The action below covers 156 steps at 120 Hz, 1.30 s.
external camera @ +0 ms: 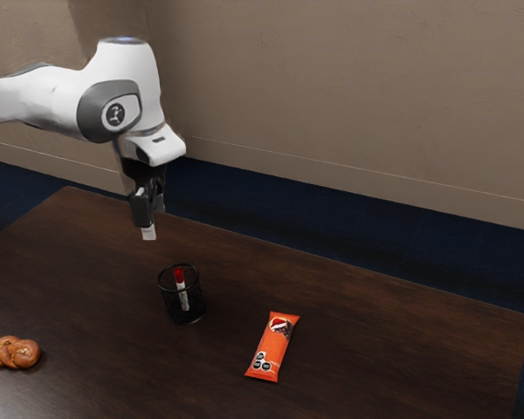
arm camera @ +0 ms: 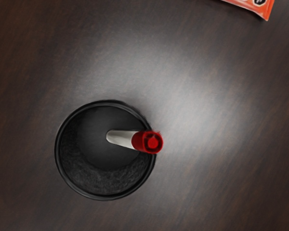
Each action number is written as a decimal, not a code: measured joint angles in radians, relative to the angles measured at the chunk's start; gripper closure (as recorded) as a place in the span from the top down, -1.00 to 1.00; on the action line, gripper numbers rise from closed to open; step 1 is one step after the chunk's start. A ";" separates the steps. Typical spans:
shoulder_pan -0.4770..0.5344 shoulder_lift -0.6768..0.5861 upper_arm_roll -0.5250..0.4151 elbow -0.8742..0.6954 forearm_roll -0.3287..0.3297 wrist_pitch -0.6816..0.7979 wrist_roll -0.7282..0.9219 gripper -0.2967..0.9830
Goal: Take the marker out of the pen holder and place it to the left of the pen holder.
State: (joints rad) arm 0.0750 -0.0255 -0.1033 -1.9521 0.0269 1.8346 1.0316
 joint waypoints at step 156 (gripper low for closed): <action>-0.019 0.004 -0.015 -0.128 0.093 0.243 -0.179 -0.63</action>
State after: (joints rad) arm 0.0561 -0.0210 -0.1180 -2.0803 0.1199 2.0779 0.8527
